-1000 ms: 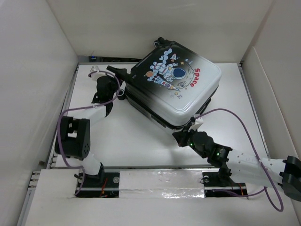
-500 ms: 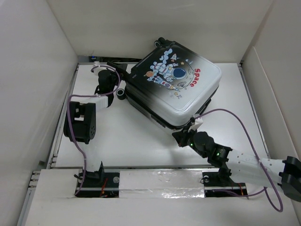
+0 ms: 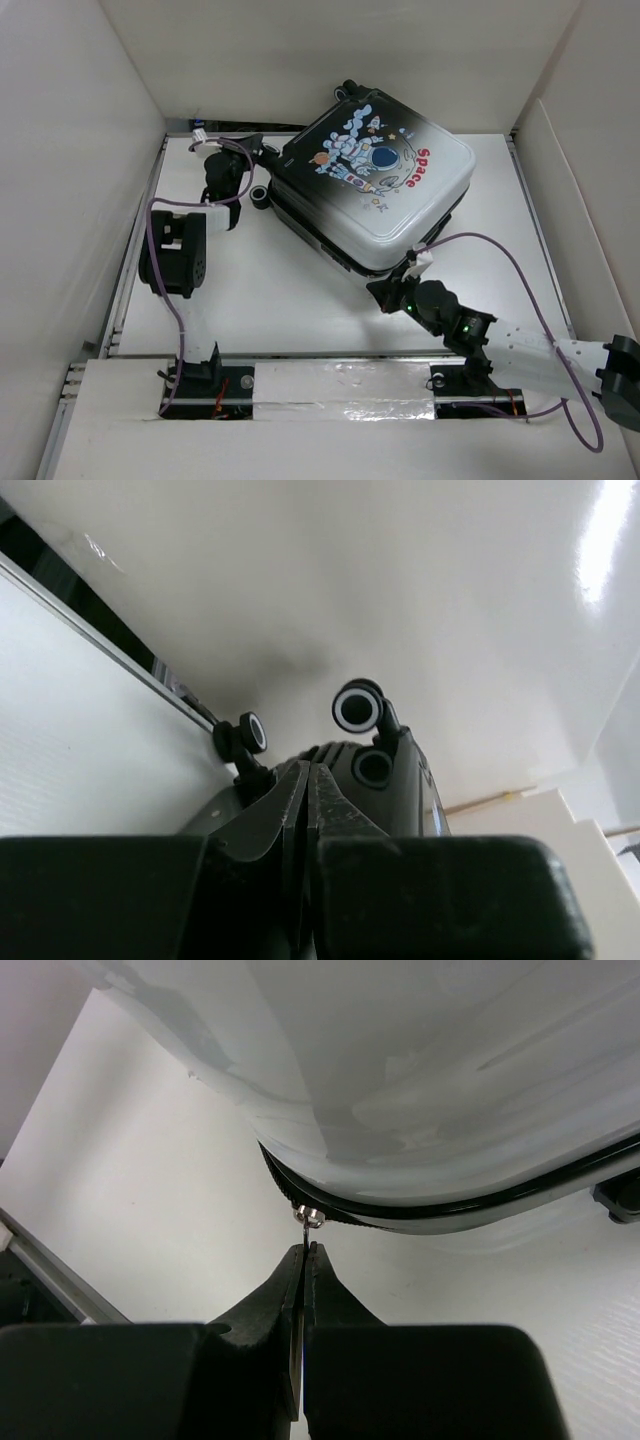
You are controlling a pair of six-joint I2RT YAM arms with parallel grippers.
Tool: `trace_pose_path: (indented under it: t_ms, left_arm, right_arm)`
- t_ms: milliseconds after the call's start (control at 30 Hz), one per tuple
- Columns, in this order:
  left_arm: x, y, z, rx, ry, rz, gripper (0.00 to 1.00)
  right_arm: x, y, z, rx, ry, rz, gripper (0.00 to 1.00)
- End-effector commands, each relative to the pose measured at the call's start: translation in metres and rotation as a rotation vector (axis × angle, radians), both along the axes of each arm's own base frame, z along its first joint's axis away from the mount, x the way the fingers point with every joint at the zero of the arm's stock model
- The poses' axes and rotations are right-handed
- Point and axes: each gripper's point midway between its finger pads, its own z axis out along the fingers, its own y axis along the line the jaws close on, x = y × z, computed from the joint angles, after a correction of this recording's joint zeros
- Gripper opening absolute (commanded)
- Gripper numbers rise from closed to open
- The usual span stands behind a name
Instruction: Pack the luggage
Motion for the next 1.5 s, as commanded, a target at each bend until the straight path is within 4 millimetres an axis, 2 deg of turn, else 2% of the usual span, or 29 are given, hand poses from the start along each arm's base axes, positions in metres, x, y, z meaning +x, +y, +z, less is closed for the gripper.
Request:
trace_pose_path:
  t_ms: [0, 133, 167, 267, 300, 333, 433, 467, 500, 567, 600, 733, 833, 867, 900, 1000, 1033, 1100, 1133, 1200, 1233, 1267, 1367, 1433, 1467]
  left_arm:
    - [-0.036, -0.026, 0.037, 0.035, -0.138, -0.113, 0.0]
    - [-0.058, -0.019, 0.026, 0.088, -0.131, -0.087, 0.0]
    - [-0.064, -0.017, 0.016, 0.096, -0.107, -0.081, 0.0]
    - [-0.068, -0.012, 0.005, 0.109, -0.071, -0.081, 0.0]
    - [-0.067, -0.013, -0.001, 0.111, -0.047, -0.084, 0.05]
    - [-0.067, -0.014, -0.001, 0.121, -0.044, -0.09, 0.39]
    - [-0.06, -0.018, 0.001, 0.132, -0.032, -0.11, 0.83]
    - [-0.054, -0.02, 0.012, 0.133, -0.046, -0.115, 0.91]
    - [-0.049, -0.022, 0.0, 0.14, 0.005, -0.128, 0.98]
    - [-0.042, -0.028, 0.005, 0.142, 0.011, -0.157, 0.99]
    - [-0.039, -0.028, -0.005, 0.144, 0.044, -0.161, 0.99]
    - [-0.034, -0.032, -0.006, 0.134, 0.049, -0.178, 0.99]
    - [-0.027, -0.037, 0.002, 0.109, 0.016, -0.199, 0.99]
    - [-0.022, -0.039, 0.011, 0.101, -0.005, -0.202, 0.99]
    - [-0.018, -0.041, 0.007, 0.089, 0.0, -0.209, 0.98]
    - [-0.01, -0.043, 0.012, 0.039, -0.022, -0.211, 0.83]
    - [-0.008, -0.042, 0.013, 0.018, -0.022, -0.208, 0.67]
    - [-0.004, -0.043, 0.014, 0.004, -0.026, -0.206, 0.55]
    - [-0.002, -0.043, 0.014, -0.003, -0.029, -0.207, 0.41]
    - [-0.001, -0.043, 0.017, -0.016, -0.044, -0.208, 0.27]
    - [-0.001, -0.043, 0.017, -0.019, -0.05, -0.207, 0.08]
    - [-0.002, -0.043, 0.016, -0.025, -0.05, -0.209, 0.0]
    - [-0.004, -0.038, 0.013, -0.022, -0.06, -0.199, 0.0]
    - [-0.011, -0.036, 0.019, -0.009, -0.094, -0.195, 0.0]
    - [-0.018, -0.035, 0.008, 0.001, -0.075, -0.194, 0.0]
  right_arm:
    - [-0.009, 0.004, 0.003, -0.01, 0.008, 0.05, 0.0]
    - [0.0, -0.005, 0.013, -0.024, -0.022, 0.02, 0.0]
    - [0.0, -0.007, 0.015, -0.023, -0.027, 0.021, 0.0]
    - [0.005, -0.018, 0.026, -0.019, -0.044, -0.001, 0.0]
    - [0.002, -0.018, 0.027, -0.017, -0.047, 0.012, 0.0]
    - [0.004, -0.023, 0.03, -0.014, -0.065, 0.007, 0.0]
    - [0.001, -0.023, 0.03, -0.005, -0.064, 0.023, 0.0]
    - [0.002, -0.024, 0.029, -0.004, -0.063, 0.02, 0.0]
    - [0.002, -0.022, 0.029, 0.004, -0.062, 0.029, 0.0]
    - [0.001, -0.018, 0.023, -0.002, -0.052, 0.046, 0.0]
    - [-0.001, -0.014, 0.024, 0.008, -0.053, 0.068, 0.0]
    - [-0.002, -0.009, 0.015, -0.005, -0.028, 0.085, 0.0]
    - [-0.002, -0.007, 0.014, -0.003, -0.025, 0.09, 0.0]
    - [-0.002, -0.007, 0.014, -0.003, -0.025, 0.09, 0.0]
    - [-0.001, -0.007, 0.015, -0.001, -0.028, 0.089, 0.0]
    - [0.0, -0.008, 0.017, 0.004, -0.032, 0.081, 0.0]
    - [-0.001, -0.009, 0.017, 0.006, -0.032, 0.079, 0.0]
    - [-0.003, -0.008, 0.017, 0.007, -0.033, 0.083, 0.0]
    - [-0.003, -0.009, 0.015, 0.008, -0.031, 0.081, 0.0]
    - [-0.001, -0.011, 0.015, 0.008, -0.034, 0.066, 0.0]
    - [-0.001, -0.012, 0.014, 0.007, -0.033, 0.059, 0.0]
    - [0.0, -0.013, 0.015, 0.004, -0.035, 0.054, 0.0]
    - [0.002, -0.019, 0.017, -0.009, -0.037, 0.035, 0.0]
    - [0.004, -0.021, 0.023, 0.001, -0.05, 0.028, 0.0]
    - [0.004, -0.021, 0.024, -0.003, -0.06, 0.035, 0.0]
